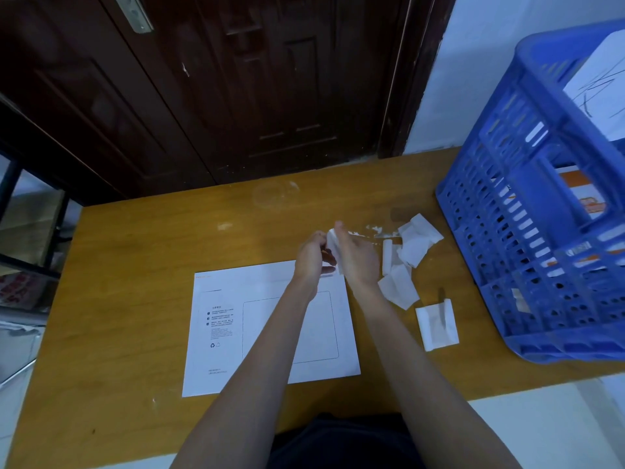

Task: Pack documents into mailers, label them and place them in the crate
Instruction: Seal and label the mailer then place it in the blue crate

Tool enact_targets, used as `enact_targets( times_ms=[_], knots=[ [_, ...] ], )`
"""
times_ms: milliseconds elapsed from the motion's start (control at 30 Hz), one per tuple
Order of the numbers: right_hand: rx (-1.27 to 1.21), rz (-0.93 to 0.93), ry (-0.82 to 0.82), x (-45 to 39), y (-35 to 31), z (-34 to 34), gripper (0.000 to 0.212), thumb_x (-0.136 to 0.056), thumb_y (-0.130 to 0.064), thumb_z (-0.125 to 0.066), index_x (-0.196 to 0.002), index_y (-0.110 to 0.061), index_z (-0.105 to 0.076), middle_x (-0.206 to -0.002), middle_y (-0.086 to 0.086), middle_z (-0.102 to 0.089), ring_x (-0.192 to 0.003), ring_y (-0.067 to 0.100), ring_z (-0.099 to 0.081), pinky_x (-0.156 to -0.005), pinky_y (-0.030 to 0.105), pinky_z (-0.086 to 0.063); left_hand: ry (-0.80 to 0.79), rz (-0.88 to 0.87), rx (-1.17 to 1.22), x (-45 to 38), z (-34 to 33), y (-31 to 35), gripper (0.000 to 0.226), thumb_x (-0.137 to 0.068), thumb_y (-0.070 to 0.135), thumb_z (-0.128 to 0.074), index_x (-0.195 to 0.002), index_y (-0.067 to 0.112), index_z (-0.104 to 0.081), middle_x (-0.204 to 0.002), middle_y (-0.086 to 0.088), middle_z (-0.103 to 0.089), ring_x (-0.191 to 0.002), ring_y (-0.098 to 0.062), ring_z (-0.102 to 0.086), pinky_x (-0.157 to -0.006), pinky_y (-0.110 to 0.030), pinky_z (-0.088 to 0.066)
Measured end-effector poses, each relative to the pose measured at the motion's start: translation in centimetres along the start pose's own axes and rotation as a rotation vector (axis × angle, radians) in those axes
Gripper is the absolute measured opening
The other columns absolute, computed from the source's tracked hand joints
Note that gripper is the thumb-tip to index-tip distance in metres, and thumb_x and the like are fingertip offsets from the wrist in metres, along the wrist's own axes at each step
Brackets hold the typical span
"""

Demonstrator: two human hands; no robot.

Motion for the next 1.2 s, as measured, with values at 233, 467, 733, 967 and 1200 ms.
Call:
enact_targets(
  times_ms=[233,467,733,967,1200],
  knots=[
    [-0.046,0.131,0.167,0.1,0.9,-1.3,0.046,-0.081,-0.067,-0.033,-0.056,-0.036,-0.056,-0.059,-0.016,-0.057,-0.095,0.026,-0.063,-0.091,0.052,-0.045,0.155,-0.063,-0.084,-0.2,-0.9,0.4,0.035,-0.098,0.039,-0.044,-0.072,0.018,-0.056,-0.074,-0.002,-0.058,-0.079,-0.021,-0.056,-0.072,-0.032,-0.042],
    [-0.15,0.133,0.268,-0.4,0.6,0.0,0.043,-0.096,-0.037,-0.052,-0.059,-0.014,-0.052,-0.052,-0.005,-0.046,-0.057,0.014,-0.049,-0.058,0.026,-0.038,0.086,-0.125,0.061,0.0,-0.6,-0.7,0.035,-0.1,0.035,-0.046,-0.071,0.016,-0.052,-0.067,0.0,-0.049,-0.063,-0.012,-0.047,-0.06,-0.026,-0.041],
    [-0.539,-0.412,0.137,-0.1,0.6,0.3,0.038,-0.095,-0.035,-0.055,-0.069,-0.007,-0.053,-0.066,0.005,-0.05,-0.057,0.018,-0.049,-0.051,0.027,-0.046,-0.046,0.104,0.445,-0.4,0.2,-1.4,0.043,-0.1,0.032,-0.044,-0.125,-0.002,-0.05,-0.101,-0.012,-0.064,-0.085,-0.017,-0.066,-0.065,-0.024,-0.056],
    [-0.608,-0.435,-0.161,-0.4,0.4,0.7,0.051,-0.094,-0.057,-0.04,-0.095,-0.011,-0.063,-0.096,0.007,-0.065,-0.09,0.022,-0.061,-0.084,0.037,-0.047,-0.021,0.074,0.203,-0.7,1.2,-2.1,0.04,-0.098,0.037,-0.047,-0.129,0.012,-0.047,-0.127,-0.01,-0.051,-0.114,-0.023,-0.051,-0.092,-0.034,-0.045],
    [-0.132,-0.076,-0.068,-0.5,0.4,-0.1,0.025,-0.089,-0.03,-0.061,-0.089,-0.005,-0.062,-0.081,0.002,-0.061,-0.083,0.023,-0.058,-0.065,0.025,-0.038,0.134,0.097,0.043,-0.6,0.7,-1.7,0.039,-0.092,0.037,-0.05,-0.116,0.009,-0.062,-0.115,-0.01,-0.062,-0.102,-0.025,-0.057,-0.084,-0.037,-0.045]
  ],
)
Point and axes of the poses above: each hand's wrist, its own x-axis away from the middle knuckle, its own z-axis out of the back of the hand, y = z × x, the point moved 1 cm from there along -x, towards the middle knuckle
